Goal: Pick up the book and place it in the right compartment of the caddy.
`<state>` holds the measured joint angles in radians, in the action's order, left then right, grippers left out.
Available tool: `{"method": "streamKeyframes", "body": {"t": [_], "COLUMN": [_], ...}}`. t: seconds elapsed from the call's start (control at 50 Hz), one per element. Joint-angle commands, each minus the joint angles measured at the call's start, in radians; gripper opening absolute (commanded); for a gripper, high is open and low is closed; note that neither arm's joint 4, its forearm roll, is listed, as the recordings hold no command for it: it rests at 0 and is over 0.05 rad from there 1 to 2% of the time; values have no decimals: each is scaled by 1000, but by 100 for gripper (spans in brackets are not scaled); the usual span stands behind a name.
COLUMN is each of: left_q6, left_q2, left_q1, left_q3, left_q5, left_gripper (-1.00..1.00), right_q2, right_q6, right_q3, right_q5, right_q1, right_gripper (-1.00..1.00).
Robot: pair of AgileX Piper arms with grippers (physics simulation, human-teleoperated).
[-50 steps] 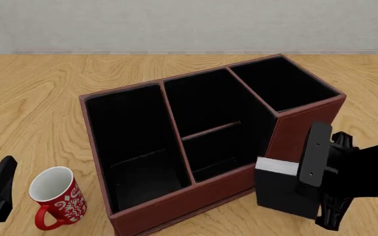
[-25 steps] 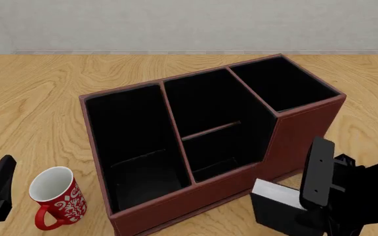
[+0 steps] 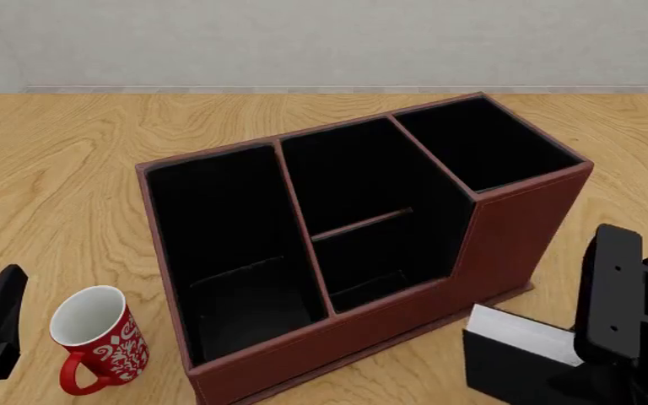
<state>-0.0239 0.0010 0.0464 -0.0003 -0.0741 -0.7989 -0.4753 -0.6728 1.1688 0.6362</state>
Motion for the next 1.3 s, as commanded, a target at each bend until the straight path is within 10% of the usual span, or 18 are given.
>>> {"method": "streamKeyframes", "body": {"t": [0.02, 0.14, 1.3], "left_q6": [1, 6, 13], "left_q2": [0, 0, -1], "left_q1": [-2, -3, -24], "left_q3": [0, 0, -22], "left_q5": [7, 8, 19], "left_gripper": [100, 100, 100], "right_q2": [38, 10, -190], "right_q6": [-1, 85, -119], "right_q3": [-60, -150, -731], "right_q5": [51, 51, 51], "right_q1": [-21, 90, -43], "right_gripper": [-100, -100, -100]}}
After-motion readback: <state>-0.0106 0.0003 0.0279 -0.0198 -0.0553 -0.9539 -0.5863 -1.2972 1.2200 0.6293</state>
